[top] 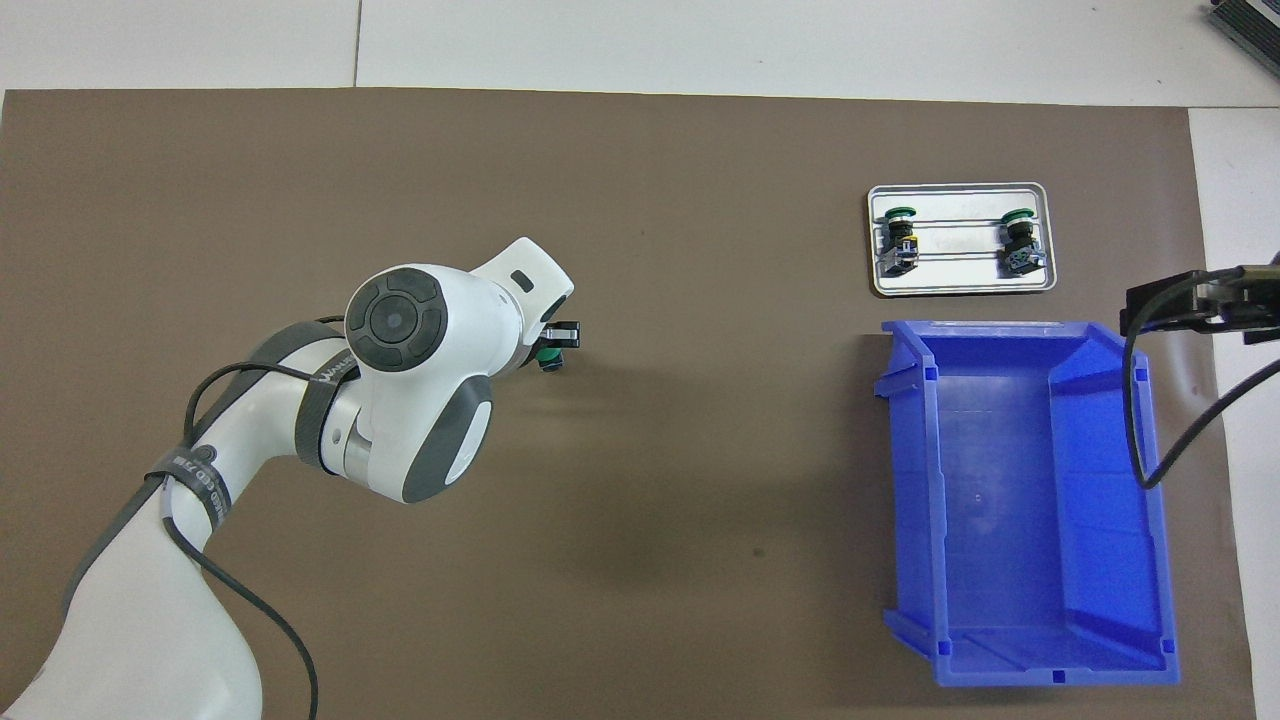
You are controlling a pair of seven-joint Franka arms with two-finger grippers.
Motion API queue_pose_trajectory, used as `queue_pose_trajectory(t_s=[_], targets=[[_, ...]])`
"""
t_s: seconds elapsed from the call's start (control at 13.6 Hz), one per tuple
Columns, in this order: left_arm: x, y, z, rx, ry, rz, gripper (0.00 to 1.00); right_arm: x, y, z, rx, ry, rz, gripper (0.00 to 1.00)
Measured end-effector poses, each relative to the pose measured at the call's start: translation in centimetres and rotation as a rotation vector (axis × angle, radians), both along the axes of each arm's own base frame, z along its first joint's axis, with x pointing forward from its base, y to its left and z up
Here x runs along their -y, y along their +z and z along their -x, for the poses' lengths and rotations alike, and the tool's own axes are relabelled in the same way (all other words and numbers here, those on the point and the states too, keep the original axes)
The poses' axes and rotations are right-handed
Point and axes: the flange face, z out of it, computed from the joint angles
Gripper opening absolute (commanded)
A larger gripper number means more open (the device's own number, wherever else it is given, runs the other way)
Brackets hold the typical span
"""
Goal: Place and press button with both arms
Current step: 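Lift the left gripper off the button and withdraw it toward rest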
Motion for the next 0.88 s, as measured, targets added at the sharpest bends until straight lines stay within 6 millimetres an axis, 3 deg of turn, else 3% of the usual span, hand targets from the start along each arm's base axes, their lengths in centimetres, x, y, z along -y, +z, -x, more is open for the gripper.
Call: queue_pose_trajectory(t_s=[0.29, 0.51, 0.66, 0.88], targets=[[-0.1, 0.8, -0.3, -0.01, 0.003, -0.005, 0.0, 0.0, 0.0, 0.0, 0.0, 0.0, 0.0, 1.0], [-0.9, 5.5, -2.0, -0.083, 0.012, -0.04, 0.0, 0.0, 0.0, 0.0, 0.0, 0.0, 0.0, 1.0], [-4.0, 10.4, -3.8, -0.123, 0.051, -0.059, 0.0, 0.0, 0.0, 0.0, 0.0, 0.0, 0.0, 1.0], [-12.5, 16.0, -5.9, -0.176, 0.058, -0.09, 0.0, 0.0, 0.0, 0.0, 0.0, 0.0, 0.0, 1.0]])
